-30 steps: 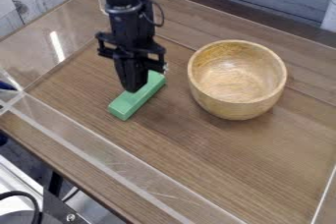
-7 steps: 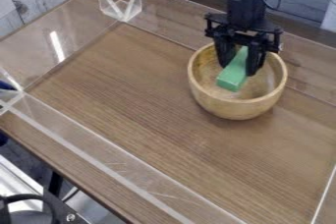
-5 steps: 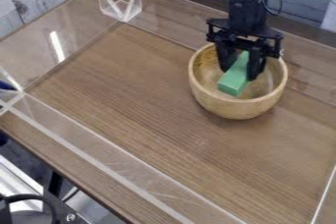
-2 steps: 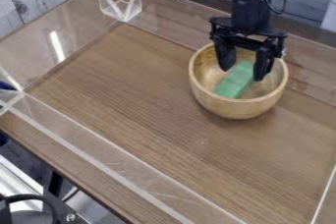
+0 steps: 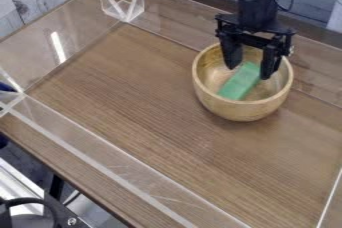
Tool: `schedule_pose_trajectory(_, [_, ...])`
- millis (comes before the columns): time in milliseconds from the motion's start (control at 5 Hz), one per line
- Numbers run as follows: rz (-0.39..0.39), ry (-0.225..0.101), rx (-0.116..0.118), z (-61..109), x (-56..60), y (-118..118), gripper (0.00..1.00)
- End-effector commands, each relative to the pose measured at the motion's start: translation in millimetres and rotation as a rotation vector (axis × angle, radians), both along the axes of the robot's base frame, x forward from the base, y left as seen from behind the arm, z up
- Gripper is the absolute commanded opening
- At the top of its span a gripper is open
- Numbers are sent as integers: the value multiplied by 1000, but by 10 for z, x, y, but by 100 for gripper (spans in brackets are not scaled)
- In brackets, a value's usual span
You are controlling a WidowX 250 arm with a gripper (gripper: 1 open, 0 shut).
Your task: Put the green block in the brown bowl
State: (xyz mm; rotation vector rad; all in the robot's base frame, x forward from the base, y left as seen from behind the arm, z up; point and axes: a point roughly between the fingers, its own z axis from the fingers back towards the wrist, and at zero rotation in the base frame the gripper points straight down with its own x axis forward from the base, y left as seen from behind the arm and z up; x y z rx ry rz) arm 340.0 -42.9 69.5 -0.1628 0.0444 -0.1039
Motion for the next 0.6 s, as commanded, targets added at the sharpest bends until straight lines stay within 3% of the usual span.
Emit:
schedule_pose_trajectory(0, [-4,-107,-4,339,127,-29,100])
schedule_pose_trajectory(400, [-5,-113,-3,358,147,-43,100])
